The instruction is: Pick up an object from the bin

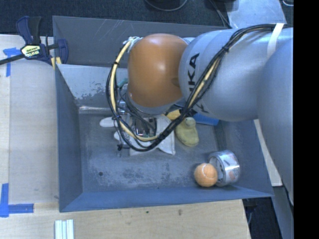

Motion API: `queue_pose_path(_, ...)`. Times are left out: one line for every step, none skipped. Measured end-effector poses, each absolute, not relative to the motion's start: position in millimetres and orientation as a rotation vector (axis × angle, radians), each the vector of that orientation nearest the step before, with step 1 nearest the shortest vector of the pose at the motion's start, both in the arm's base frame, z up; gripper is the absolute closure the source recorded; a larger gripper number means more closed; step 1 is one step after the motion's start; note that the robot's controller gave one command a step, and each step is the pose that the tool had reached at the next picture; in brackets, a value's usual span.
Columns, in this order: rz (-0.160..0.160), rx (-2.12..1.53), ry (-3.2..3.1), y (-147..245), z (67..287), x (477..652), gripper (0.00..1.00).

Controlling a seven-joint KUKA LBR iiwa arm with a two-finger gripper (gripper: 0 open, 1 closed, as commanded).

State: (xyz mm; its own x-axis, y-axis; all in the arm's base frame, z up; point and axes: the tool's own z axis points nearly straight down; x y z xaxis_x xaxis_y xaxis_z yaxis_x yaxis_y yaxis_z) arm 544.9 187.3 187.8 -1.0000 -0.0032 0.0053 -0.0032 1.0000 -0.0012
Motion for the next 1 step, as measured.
queue_pose_path(-0.002, 0.001, -3.144, 186.7, 192.6, 546.5, 0.00)
